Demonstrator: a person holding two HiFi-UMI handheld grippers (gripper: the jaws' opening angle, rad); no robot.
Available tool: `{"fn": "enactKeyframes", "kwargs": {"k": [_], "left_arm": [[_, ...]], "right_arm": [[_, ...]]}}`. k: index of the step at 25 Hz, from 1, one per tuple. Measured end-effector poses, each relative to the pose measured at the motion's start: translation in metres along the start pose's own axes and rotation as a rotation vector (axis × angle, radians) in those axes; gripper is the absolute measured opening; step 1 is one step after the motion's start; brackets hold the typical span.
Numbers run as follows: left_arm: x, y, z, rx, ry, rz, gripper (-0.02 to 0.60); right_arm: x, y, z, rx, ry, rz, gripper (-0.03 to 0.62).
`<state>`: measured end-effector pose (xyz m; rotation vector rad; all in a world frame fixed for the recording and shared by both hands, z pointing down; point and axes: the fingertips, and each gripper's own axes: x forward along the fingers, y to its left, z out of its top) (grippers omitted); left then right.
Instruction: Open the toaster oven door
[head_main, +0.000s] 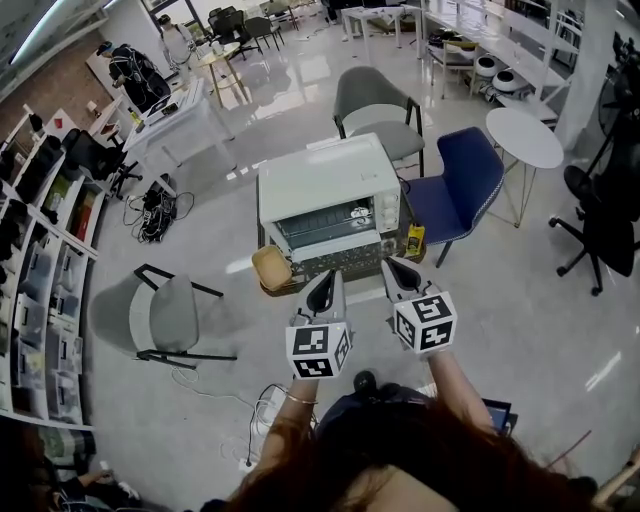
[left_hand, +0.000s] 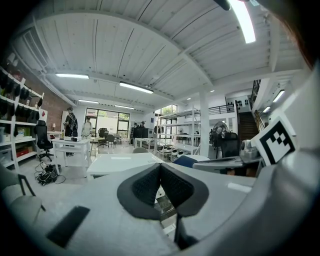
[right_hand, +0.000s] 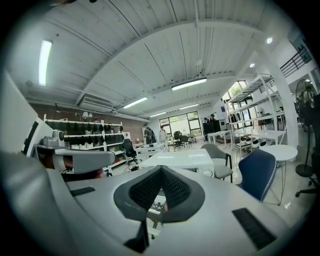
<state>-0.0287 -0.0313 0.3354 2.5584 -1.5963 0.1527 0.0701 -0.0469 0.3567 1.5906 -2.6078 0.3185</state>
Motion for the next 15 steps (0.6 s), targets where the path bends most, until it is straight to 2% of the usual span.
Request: {"fn": "enactKeyframes", "kwargs": {"k": [15], "left_arm": [[-0.0053, 0.0038, -0.0054, -0.015, 0.003, 0.007, 0.012]], "right_arm": [[-0.0015, 0.0014, -0.0056, 0.004, 0.010, -0.005, 0.000]]}}
